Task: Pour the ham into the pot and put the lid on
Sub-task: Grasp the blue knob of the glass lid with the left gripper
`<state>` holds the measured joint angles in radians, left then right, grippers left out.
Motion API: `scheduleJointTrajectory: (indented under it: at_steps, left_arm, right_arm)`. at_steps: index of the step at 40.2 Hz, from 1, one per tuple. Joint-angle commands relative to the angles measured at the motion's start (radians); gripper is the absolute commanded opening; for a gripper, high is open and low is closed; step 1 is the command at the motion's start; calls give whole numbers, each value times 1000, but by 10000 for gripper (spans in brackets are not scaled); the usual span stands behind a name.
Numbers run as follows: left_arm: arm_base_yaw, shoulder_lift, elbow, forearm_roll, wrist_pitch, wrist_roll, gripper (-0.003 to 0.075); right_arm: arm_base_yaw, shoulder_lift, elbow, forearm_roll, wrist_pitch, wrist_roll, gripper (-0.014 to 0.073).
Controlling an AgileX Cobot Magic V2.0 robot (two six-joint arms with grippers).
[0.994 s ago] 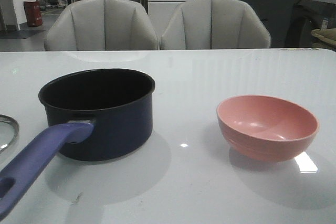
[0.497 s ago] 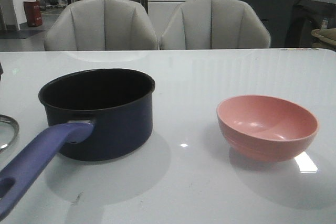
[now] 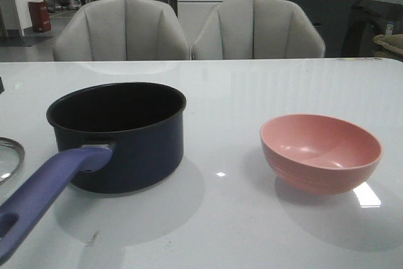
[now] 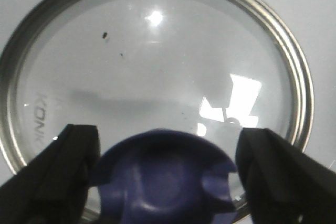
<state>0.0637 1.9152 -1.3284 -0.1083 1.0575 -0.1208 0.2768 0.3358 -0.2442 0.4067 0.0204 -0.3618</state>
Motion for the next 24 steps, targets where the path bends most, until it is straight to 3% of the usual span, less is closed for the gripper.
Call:
scheduleJointTrajectory:
  at_steps: [1,6,24]
  left_arm:
    - [2,-43,-43,-20,40,-7,356]
    - [2,-43,-54,-20,43,-7,290]
    - [2,-43,-89,-20,61,3,286]
  right_arm:
    - [1,4,-27,4,-82,-8,152]
    - [1,4,-27,4,-82,-8,152]
    - [1,4,-27,4,-82,-8,152]
